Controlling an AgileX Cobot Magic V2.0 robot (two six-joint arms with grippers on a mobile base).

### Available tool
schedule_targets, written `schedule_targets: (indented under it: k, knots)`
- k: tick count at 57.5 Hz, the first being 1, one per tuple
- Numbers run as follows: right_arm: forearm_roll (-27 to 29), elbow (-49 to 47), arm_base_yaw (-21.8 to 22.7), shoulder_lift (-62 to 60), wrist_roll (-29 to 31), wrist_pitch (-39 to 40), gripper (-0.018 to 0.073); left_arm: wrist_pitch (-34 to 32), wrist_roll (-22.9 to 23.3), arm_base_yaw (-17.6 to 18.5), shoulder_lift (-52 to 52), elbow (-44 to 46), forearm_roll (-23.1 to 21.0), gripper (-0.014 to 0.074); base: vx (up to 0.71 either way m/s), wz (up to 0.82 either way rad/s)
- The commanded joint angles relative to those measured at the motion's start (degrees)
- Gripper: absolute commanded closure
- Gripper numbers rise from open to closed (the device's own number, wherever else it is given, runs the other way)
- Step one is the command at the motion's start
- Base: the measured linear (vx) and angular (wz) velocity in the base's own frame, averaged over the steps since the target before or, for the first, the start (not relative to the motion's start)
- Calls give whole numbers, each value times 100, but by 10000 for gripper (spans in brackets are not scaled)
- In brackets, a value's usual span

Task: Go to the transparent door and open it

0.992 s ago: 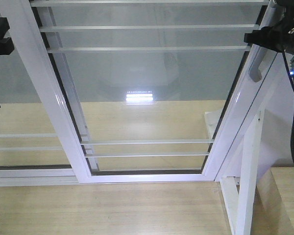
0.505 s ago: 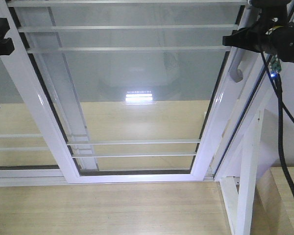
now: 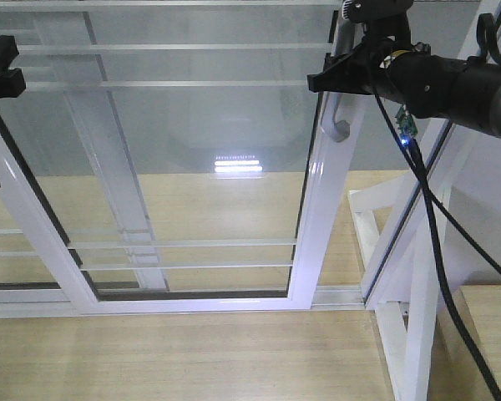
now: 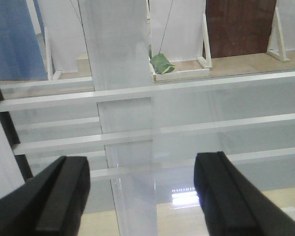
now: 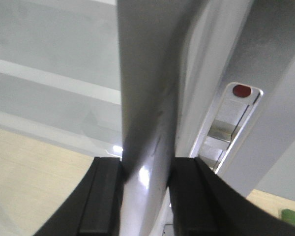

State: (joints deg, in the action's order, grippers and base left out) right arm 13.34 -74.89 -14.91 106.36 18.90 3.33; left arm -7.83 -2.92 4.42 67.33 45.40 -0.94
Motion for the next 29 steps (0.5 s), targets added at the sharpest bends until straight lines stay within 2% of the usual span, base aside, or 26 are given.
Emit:
schedule_targets:
  k: [1, 13, 29]
  knots:
    - [-34, -205, 31, -405, 42, 531, 510, -454, 50, 14, -133, 192, -12, 27, 0, 0]
    - [-29, -205, -152, -405, -15, 318, 510, -448, 50, 14, -133, 192, -12, 27, 0, 0]
    - [-33, -205, -255, -782, 106, -481, 510, -405, 50, 24, -133, 192, -7, 27, 0, 0]
